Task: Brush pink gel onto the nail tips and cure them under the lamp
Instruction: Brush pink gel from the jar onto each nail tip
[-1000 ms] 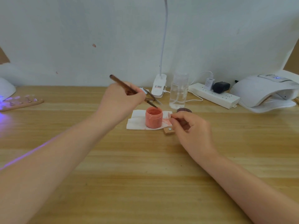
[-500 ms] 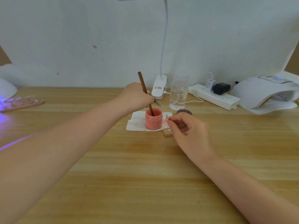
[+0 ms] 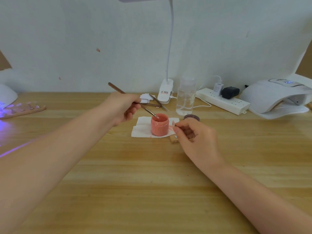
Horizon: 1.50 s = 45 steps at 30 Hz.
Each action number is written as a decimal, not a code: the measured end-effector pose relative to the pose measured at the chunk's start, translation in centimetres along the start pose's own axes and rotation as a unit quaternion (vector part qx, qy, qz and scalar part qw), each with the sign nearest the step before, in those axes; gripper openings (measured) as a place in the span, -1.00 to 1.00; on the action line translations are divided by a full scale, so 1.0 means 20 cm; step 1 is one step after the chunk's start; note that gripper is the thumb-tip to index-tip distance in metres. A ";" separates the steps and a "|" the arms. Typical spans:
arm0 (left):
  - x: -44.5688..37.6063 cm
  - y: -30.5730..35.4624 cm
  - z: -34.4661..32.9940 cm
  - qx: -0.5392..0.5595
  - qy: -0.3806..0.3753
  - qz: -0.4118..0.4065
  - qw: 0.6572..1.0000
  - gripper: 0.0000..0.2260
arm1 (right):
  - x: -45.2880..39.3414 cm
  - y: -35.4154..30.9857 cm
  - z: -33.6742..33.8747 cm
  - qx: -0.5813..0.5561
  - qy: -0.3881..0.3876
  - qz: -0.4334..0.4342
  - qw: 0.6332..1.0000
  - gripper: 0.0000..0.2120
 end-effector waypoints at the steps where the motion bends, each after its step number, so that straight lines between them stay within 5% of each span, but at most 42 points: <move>1: 0.00 -0.02 0.00 0.010 -0.009 0.017 1.000 -0.84 | 0.00 0.00 0.00 -0.001 0.002 0.001 1.000 -0.93; 18: 0.00 -0.15 0.05 0.165 -0.031 0.093 0.981 -0.80 | 0.00 0.01 0.00 0.005 -0.009 -0.001 1.000 -0.94; 31: 0.00 -0.21 0.08 0.183 -0.021 0.105 0.977 -0.81 | 0.00 0.03 0.00 -0.002 0.001 -0.007 1.000 -0.94; 34: 0.04 -0.14 0.09 0.186 0.000 0.037 0.982 -0.86 | 0.00 0.03 0.00 -0.005 0.002 -0.012 1.000 -0.96; 38: 0.20 -0.02 0.04 0.111 0.015 -0.156 0.981 -0.85 | -0.01 0.02 0.00 -0.011 0.000 -0.024 1.000 -0.98; 41: 0.39 0.02 -0.03 0.005 0.046 -0.319 0.947 -0.87 | -0.01 0.02 0.01 -0.022 0.001 -0.035 0.999 -0.97; 45: 0.55 -0.01 -0.11 -0.053 0.058 -0.440 0.895 -0.82 | -0.01 0.02 0.02 -0.023 -0.001 -0.043 0.999 -0.97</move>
Point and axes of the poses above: each hand's wrist, its own x-axis away from the middle knuckle, its own z-axis out of the back of the hand, y = z × x, the point moved 5 cm from there along -x, towards the middle knuckle, and after that the axes turned 6 degrees about -x, right-handed, at the moved point
